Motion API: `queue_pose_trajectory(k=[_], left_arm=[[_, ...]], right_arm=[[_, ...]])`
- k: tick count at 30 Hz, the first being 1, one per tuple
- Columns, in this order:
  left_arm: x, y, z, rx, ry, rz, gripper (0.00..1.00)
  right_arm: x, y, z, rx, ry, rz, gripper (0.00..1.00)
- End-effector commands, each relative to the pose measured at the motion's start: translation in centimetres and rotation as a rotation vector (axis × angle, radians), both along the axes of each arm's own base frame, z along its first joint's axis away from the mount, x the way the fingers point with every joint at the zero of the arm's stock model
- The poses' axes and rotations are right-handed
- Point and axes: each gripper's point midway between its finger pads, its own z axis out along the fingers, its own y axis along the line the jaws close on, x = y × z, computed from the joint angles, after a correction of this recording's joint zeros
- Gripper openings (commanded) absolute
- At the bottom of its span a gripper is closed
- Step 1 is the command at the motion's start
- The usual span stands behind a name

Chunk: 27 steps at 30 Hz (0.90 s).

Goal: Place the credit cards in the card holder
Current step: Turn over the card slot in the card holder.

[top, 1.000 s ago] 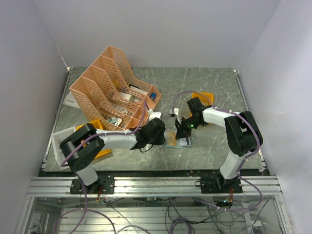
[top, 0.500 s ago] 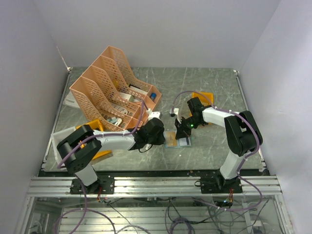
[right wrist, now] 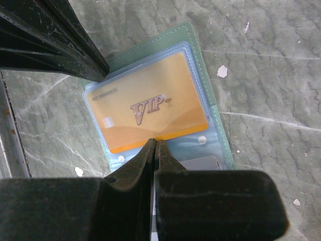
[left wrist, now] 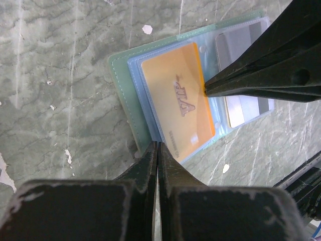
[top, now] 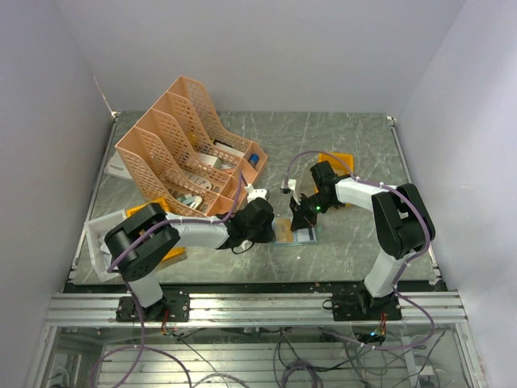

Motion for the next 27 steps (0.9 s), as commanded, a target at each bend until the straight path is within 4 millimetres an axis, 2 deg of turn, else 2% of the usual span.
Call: queue_pose_trajectory(k=[1,20,27], left_arm=[[0.5,-0.3,0.6,-0.015,-0.008,0.009,0.07],[0.2,-0.7,0.1,-0.023,0.011,-0.008,0.07],[0.2,-1.6,0.4,-0.035,0.015,-0.041,0.07]], right_arm=[[-0.2,0.0,-0.9,-0.028,0.011,0.015,0.00],[-0.3,0.0,-0.9,-0.026,0.010,0.016,0.00],[-0.2,0.0,-0.8,-0.024,0.008,0.016,0.00]])
